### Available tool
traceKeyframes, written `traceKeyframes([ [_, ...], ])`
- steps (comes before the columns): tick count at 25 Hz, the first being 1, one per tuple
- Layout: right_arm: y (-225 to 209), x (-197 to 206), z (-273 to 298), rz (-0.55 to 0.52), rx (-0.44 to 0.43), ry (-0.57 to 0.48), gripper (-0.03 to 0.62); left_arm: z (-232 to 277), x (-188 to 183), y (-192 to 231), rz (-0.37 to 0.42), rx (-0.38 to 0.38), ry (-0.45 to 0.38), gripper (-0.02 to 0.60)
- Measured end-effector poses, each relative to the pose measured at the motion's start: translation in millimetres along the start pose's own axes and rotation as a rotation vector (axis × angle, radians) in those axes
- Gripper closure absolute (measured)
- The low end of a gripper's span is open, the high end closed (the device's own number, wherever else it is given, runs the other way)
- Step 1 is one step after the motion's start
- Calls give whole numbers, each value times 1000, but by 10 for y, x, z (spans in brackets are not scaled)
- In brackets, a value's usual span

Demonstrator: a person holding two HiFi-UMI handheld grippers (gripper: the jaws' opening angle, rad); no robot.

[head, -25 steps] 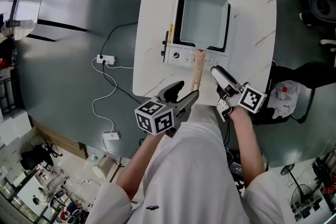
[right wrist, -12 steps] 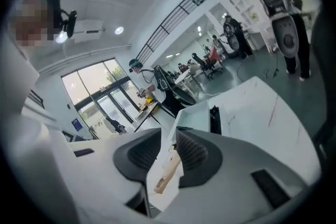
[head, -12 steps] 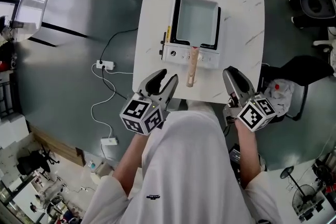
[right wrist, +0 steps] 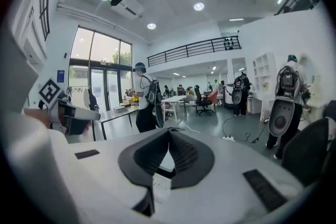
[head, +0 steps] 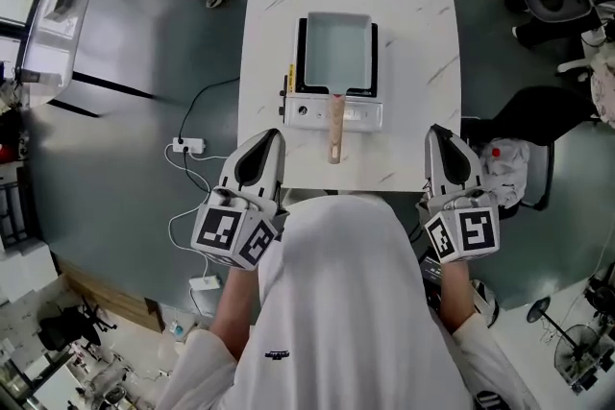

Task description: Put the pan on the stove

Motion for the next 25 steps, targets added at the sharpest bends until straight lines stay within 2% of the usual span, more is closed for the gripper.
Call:
traceKeyframes([
  [7, 20, 89, -20, -17, 14, 25, 588, -28, -57, -86, 52, -6, 1, 572],
  [25, 66, 88, 9, -33, 9, 39, 589, 18, 98, 1, 51, -9, 56, 577],
])
Point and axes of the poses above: the fingertips, and each gripper's own axes: z forward along the fingers, y to its left, x out of its underside, the point moved 8 cm from there along -z, backward along the fingers, and after that the axes turned 12 degrees about -z, right-handed, at the moved point
